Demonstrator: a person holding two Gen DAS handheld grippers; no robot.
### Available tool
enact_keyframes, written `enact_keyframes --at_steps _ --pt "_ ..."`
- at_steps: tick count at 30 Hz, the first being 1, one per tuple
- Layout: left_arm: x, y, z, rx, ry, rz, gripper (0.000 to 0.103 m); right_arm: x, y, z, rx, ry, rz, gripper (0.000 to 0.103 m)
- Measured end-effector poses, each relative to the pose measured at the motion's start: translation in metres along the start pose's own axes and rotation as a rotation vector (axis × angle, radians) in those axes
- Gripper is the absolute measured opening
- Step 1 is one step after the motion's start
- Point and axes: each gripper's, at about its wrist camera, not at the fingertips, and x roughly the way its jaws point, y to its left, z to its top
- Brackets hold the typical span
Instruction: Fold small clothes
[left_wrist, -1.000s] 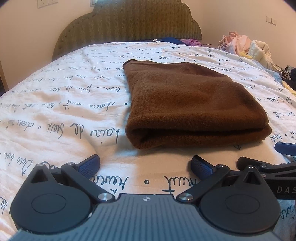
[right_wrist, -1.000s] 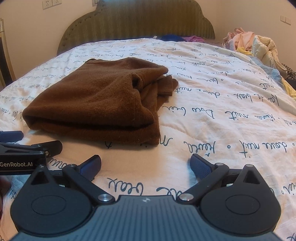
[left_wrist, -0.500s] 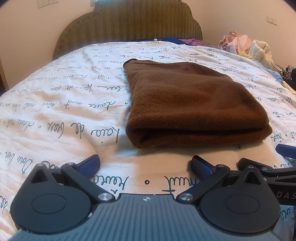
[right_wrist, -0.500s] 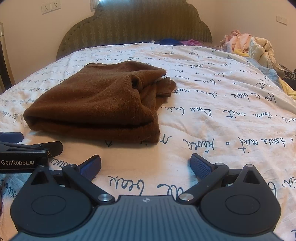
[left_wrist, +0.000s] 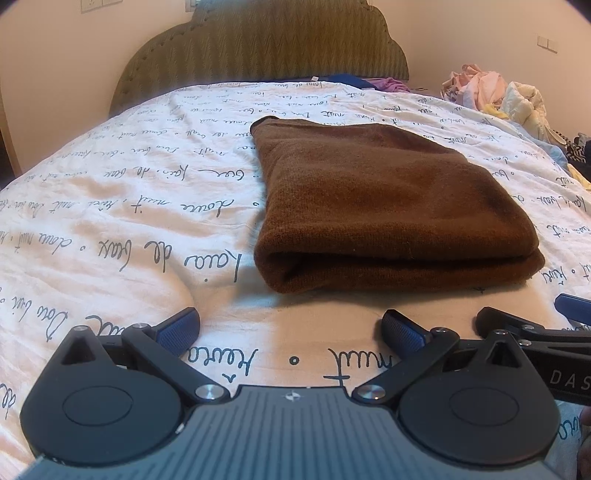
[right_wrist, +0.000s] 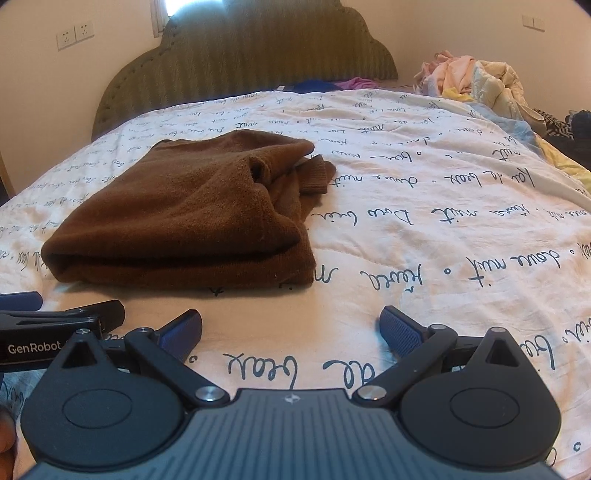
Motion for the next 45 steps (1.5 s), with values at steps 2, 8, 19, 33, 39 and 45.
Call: enact_keyframes --at_steps 2,8,19,33,39,45 --pt "-0.0003 0.0000 -0.0002 0.001 0.000 0.003 0.103 0.0005 -0.0002 0.0004 -0.002 0.002 0.001 0.103" --pt "-0.0009 -0.0001 -0.0005 0.004 0.000 0.005 0.103 0.0003 0.0008 0.0001 -0.004 0.001 -0.001 0.103" --pt "-0.0020 0.0004 -0.0008 0.003 0.001 -0.001 0.103 -0.0001 0.0011 -0.0002 -0.002 0.000 0.000 0.103" --pt "-0.0023 0.0015 -0.0008 0.000 0.002 -0.007 0.103 -0.0001 0.0010 -0.0005 -0.002 0.000 0.000 0.103" --pt "-0.0060 0.0040 -0.0026 -0.004 -0.008 0.000 0.103 0.0000 0.0010 -0.0006 -0.002 0.000 0.000 0.103" --pt "-0.0070 0.0039 -0.0025 0.011 -0.009 -0.002 0.103 0.0001 0.0011 -0.0006 -0.002 0.000 -0.001 0.103"
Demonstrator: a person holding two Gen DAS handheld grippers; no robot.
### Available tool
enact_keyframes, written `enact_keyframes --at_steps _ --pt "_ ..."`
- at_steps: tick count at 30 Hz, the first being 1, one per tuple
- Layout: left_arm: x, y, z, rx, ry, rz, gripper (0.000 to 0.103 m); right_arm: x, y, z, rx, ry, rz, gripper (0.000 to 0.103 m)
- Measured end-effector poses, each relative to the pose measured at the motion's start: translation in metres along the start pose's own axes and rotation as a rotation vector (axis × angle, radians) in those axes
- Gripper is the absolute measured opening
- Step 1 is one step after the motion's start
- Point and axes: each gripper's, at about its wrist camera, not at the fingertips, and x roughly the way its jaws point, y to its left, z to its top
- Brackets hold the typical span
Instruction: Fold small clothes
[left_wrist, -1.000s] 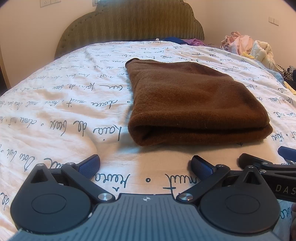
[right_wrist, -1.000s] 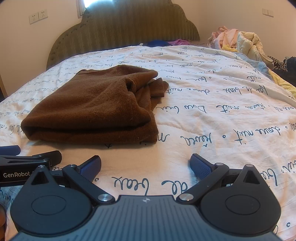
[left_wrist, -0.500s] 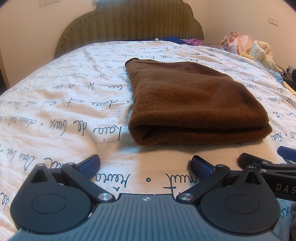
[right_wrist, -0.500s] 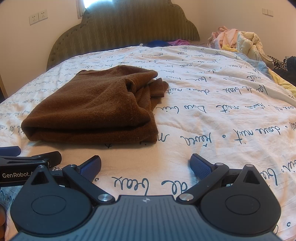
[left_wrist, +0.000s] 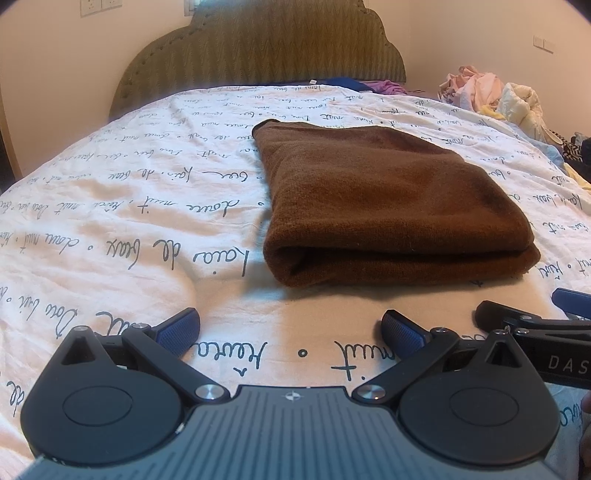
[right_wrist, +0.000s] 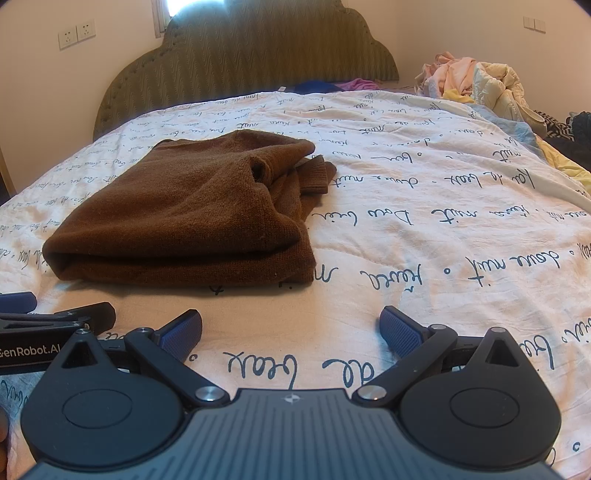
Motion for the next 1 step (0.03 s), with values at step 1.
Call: enact_keyframes --at_steps 1 --pt "0.0015 0.0000 0.0009 0.000 0.008 0.002 0.103 0.0000 0.0000 0.0000 0.000 0.000 0.000 0.103"
